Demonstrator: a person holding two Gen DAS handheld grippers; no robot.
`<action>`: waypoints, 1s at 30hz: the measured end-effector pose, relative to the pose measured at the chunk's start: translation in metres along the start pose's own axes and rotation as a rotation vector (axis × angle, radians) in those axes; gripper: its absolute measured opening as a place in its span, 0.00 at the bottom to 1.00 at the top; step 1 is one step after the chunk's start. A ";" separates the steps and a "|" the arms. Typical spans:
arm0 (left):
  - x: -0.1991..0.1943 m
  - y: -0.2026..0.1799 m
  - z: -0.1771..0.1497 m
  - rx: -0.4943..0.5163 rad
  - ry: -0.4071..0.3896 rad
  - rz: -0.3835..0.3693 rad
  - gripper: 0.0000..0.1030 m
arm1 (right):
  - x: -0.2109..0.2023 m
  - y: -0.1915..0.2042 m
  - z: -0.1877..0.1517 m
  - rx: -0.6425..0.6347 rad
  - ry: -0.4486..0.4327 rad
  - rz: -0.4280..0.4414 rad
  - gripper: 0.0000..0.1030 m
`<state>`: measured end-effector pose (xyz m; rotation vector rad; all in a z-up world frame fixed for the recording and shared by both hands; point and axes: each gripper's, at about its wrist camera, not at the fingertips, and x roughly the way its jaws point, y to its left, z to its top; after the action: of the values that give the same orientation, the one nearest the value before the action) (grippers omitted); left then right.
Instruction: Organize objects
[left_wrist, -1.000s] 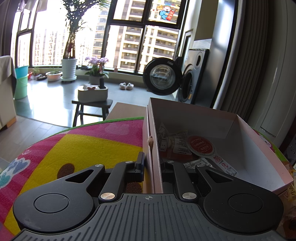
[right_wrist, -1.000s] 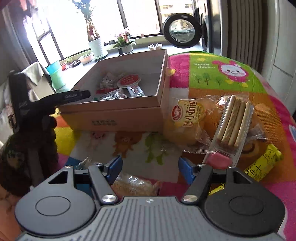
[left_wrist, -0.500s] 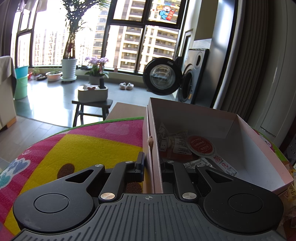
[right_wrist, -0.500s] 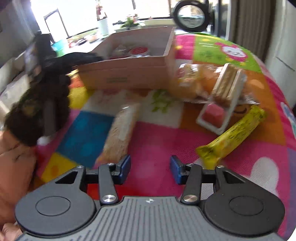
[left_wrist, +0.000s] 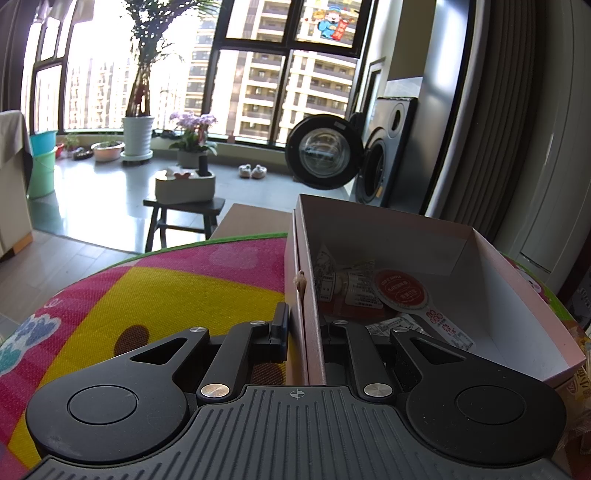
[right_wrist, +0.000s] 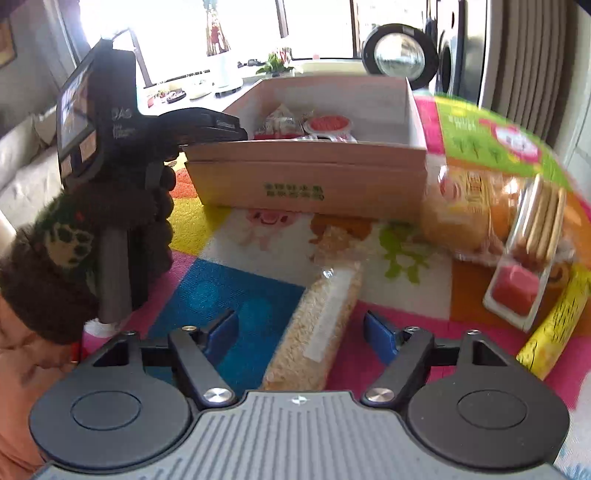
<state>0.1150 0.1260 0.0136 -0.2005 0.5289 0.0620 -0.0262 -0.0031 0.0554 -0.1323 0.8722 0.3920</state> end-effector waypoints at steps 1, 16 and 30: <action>0.000 0.000 0.000 0.000 0.000 0.000 0.13 | -0.001 0.004 0.000 -0.022 0.008 -0.009 0.55; 0.000 0.000 0.000 0.000 0.000 0.000 0.13 | -0.097 -0.010 0.047 0.044 -0.095 0.129 0.27; 0.003 0.004 -0.001 -0.008 0.004 -0.006 0.14 | 0.031 -0.042 0.154 0.071 -0.098 -0.209 0.27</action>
<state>0.1171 0.1300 0.0106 -0.2101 0.5325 0.0575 0.1188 0.0086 0.1279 -0.1361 0.7666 0.1702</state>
